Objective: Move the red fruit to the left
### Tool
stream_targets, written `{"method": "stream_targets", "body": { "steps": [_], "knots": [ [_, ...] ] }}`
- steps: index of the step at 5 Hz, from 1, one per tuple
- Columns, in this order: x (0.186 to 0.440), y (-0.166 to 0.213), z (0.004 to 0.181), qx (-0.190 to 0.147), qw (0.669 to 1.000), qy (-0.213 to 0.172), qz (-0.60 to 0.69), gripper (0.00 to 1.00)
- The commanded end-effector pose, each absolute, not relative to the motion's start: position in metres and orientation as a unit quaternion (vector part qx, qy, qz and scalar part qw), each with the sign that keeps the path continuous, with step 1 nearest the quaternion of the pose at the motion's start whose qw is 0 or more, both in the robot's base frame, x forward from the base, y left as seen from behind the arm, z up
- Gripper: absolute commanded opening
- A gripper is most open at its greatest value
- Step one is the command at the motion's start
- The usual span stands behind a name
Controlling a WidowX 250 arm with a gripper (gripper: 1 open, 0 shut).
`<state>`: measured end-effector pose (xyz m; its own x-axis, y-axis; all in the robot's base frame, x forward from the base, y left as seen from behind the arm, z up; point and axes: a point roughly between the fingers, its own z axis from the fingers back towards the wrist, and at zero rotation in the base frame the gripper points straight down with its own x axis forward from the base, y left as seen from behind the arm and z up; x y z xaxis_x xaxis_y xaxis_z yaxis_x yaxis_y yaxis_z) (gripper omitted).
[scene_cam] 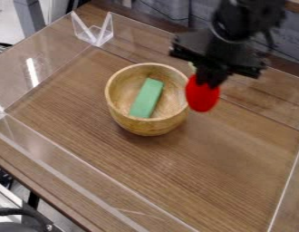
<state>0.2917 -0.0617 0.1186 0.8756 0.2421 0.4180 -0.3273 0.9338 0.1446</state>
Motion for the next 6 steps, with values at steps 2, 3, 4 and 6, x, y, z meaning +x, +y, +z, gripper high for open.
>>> {"method": "stream_targets", "body": {
  "steps": [2, 3, 4, 6],
  "knots": [
    [0.321, -0.036, 0.144, 0.090, 0.951, -0.234, 0.179, 0.00],
    [0.328, -0.027, 0.153, 0.083, 0.949, -0.242, 0.183, 0.00],
    [0.324, -0.022, 0.158, 0.082, 0.944, -0.248, 0.200, 0.00],
    [0.309, -0.007, 0.174, 0.091, 0.931, -0.259, 0.239, 0.00]
  ]
}}
